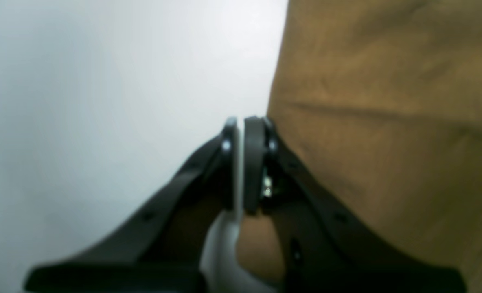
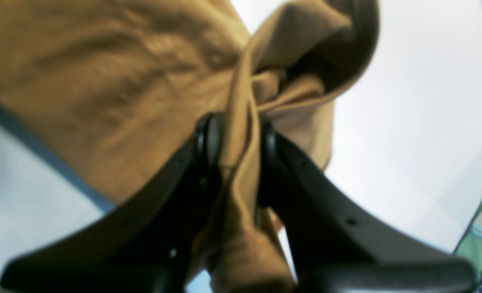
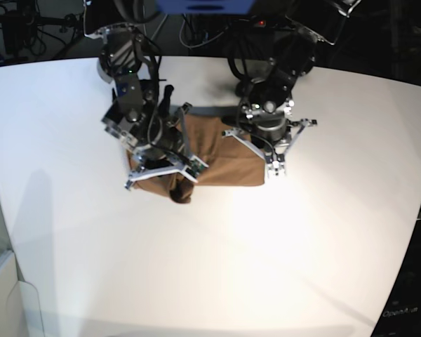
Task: Fold the T-shirt properly
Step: 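Fold the strip end with the right gripper over toward the left gripper, then press the folded end down beside the left gripper with the right gripper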
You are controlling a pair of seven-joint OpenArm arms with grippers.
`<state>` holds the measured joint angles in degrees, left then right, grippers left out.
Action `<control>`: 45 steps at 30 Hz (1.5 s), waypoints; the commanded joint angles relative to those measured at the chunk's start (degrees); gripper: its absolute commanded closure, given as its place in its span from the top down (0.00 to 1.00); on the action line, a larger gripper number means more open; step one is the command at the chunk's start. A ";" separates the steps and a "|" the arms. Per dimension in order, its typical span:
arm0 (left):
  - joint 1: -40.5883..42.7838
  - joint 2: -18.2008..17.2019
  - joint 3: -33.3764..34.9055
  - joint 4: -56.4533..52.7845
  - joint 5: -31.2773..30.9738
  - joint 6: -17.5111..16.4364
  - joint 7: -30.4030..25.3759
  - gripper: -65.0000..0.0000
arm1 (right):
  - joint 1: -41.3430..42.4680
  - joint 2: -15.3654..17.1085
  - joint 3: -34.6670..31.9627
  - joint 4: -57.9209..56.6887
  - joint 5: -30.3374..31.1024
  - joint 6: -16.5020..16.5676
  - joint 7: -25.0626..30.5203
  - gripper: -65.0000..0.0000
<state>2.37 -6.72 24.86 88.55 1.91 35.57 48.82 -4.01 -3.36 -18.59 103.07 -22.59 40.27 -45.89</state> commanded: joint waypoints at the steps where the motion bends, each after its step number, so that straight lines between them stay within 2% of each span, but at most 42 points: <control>1: -0.66 0.00 -0.20 1.07 0.15 -0.10 -0.33 0.04 | 0.80 -0.91 -0.53 1.07 0.30 -0.27 0.83 0.14; 6: -1.10 0.00 -0.20 1.51 0.15 -0.10 -0.33 0.04 | 0.80 -3.02 -2.38 0.98 0.30 -0.27 0.83 0.14; 13: -1.18 -0.09 -0.29 4.24 0.15 -0.19 -0.25 0.04 | 0.80 -3.72 -4.14 0.71 0.30 -0.27 0.83 0.14; 22: -1.18 -0.09 -0.29 3.71 0.15 -0.19 -0.25 0.04 | 0.63 -1.88 -3.87 0.71 0.30 -0.27 0.83 0.14; 45: -1.18 -0.09 -0.29 3.71 0.15 -0.19 -0.25 0.04 | -0.52 -2.23 -3.78 0.80 0.39 -0.27 1.10 0.14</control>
<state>1.91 -6.85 24.64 91.44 1.48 35.38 49.47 -5.26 -4.97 -22.37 102.87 -22.41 40.27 -45.82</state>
